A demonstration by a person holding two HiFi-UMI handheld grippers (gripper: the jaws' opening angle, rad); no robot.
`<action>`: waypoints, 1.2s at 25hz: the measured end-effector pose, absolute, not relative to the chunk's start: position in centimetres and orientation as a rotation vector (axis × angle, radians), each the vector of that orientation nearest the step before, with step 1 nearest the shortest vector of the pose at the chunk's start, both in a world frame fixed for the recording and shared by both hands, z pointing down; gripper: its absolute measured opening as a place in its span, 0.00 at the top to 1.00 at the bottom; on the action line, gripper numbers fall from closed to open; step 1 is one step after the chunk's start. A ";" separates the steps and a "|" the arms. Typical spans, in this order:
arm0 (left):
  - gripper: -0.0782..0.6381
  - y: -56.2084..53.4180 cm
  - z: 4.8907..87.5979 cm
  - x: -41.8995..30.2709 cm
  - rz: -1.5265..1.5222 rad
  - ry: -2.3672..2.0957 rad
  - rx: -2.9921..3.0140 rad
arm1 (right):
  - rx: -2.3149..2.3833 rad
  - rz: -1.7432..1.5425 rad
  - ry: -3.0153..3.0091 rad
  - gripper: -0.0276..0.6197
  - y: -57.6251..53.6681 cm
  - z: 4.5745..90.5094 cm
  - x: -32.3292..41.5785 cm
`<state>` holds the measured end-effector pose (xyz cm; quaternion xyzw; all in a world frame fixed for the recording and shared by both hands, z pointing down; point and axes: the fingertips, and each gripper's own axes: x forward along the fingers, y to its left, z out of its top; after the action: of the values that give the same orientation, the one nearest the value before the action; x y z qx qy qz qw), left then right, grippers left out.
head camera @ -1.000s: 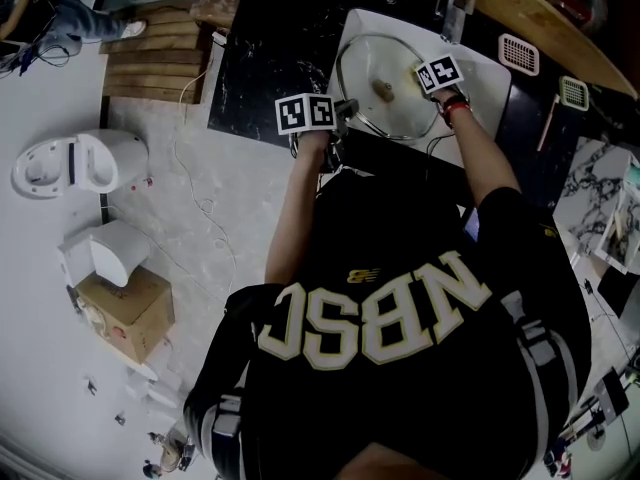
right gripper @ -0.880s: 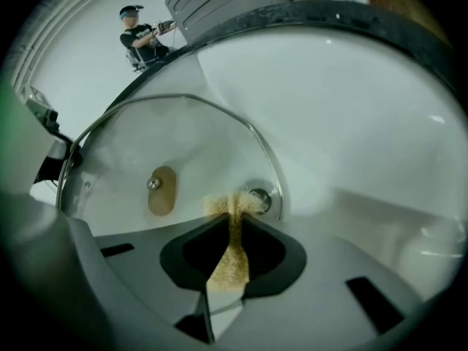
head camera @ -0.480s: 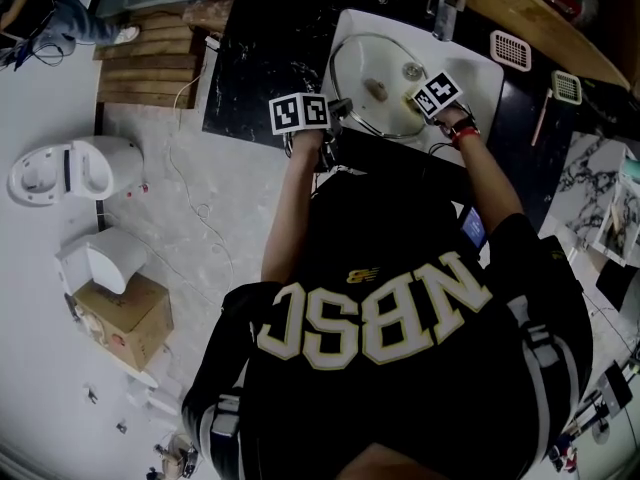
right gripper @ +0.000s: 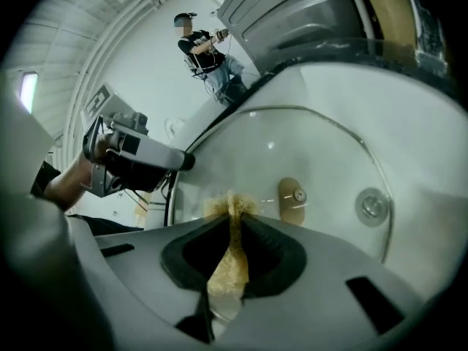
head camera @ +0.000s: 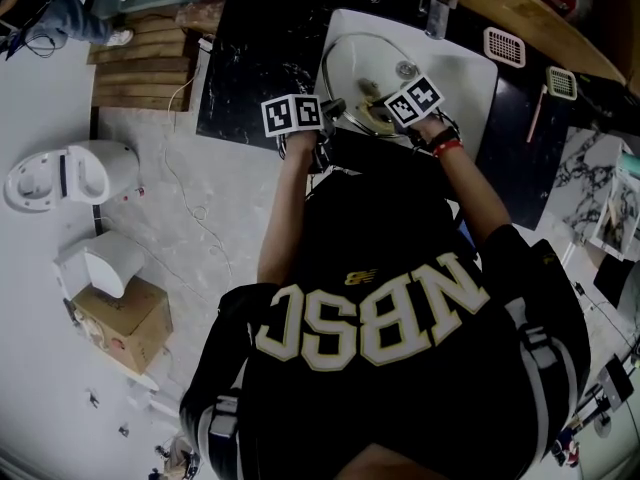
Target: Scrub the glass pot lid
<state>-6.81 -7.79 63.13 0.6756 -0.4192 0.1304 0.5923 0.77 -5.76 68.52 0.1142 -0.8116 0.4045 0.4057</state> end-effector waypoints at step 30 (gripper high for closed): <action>0.75 -7.8 63.1 -6.7 0.304 -0.974 1.576 | 0.758 0.716 -1.926 0.86 -19.7 76.7 7.3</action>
<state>-6.67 -7.79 63.12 0.6771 -0.4185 0.1305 0.5911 7.28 -19.66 76.65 0.3077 -0.7816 0.2907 0.4581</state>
